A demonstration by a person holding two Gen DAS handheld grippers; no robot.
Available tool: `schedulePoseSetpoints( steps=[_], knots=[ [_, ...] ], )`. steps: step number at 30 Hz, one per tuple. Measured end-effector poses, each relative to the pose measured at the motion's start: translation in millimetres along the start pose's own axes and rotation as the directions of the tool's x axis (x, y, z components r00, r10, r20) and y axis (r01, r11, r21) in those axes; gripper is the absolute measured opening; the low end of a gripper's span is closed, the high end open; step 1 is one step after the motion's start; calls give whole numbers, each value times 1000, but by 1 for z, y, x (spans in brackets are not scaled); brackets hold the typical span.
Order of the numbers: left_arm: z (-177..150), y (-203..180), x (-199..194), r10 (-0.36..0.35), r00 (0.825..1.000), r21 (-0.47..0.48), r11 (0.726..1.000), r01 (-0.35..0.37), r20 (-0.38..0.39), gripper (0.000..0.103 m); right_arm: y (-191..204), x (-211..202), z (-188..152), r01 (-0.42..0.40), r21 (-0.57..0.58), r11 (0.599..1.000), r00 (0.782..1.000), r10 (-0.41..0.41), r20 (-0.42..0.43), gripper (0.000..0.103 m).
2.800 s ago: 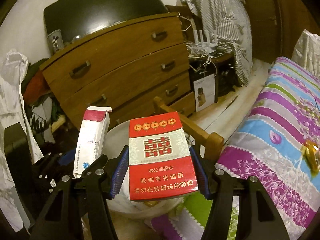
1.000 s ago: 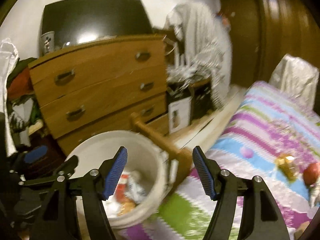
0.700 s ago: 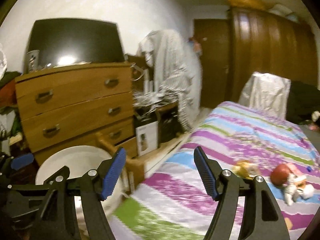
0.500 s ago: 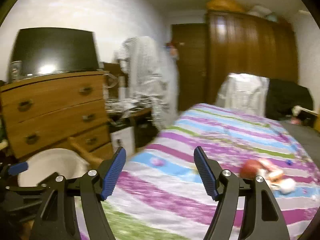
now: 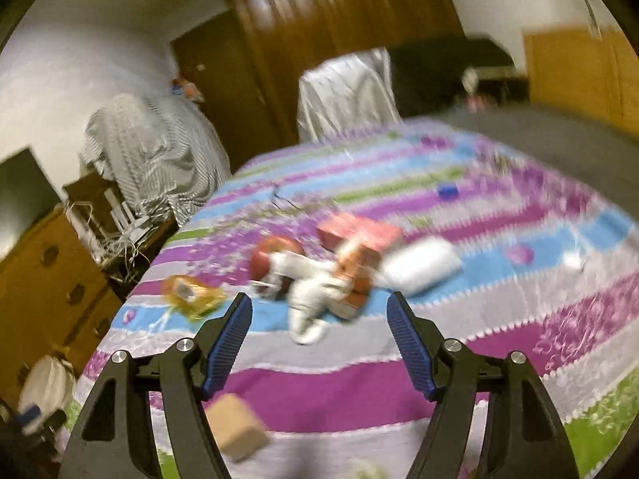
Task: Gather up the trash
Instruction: 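Move both open tools back toward the trash on the bed, then grasp the orange paper cup with the right tool while the left tool grasps the cream foam block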
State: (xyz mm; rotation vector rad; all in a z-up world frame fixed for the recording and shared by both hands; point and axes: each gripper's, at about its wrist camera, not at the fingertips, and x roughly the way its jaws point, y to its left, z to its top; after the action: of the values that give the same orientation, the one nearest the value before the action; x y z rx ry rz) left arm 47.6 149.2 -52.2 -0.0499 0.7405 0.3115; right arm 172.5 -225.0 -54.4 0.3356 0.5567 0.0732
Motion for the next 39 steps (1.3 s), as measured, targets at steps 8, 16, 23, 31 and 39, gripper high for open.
schedulePoseSetpoints(
  steps=[8,16,23,31,39],
  knots=[
    [-5,-36,8,-50,999,70,996,50,-2,92,-18,87,6,-103,63,993,984,111,-140,64],
    [-10,-40,23,-40,998,72,996,43,-48,92,-9,147,11,-71,137,988,975,98,-201,41],
    [-11,-39,13,-61,997,75,995,64,-39,92,8,130,12,-128,77,989,979,138,-148,22],
    [-23,-62,-17,-214,977,145,966,212,-5,92,-17,10,-30,-222,153,963,961,243,-132,22],
    [-41,-104,-35,-390,920,252,888,385,-31,92,-22,-88,-56,-53,-98,994,983,35,-179,22]
  ],
)
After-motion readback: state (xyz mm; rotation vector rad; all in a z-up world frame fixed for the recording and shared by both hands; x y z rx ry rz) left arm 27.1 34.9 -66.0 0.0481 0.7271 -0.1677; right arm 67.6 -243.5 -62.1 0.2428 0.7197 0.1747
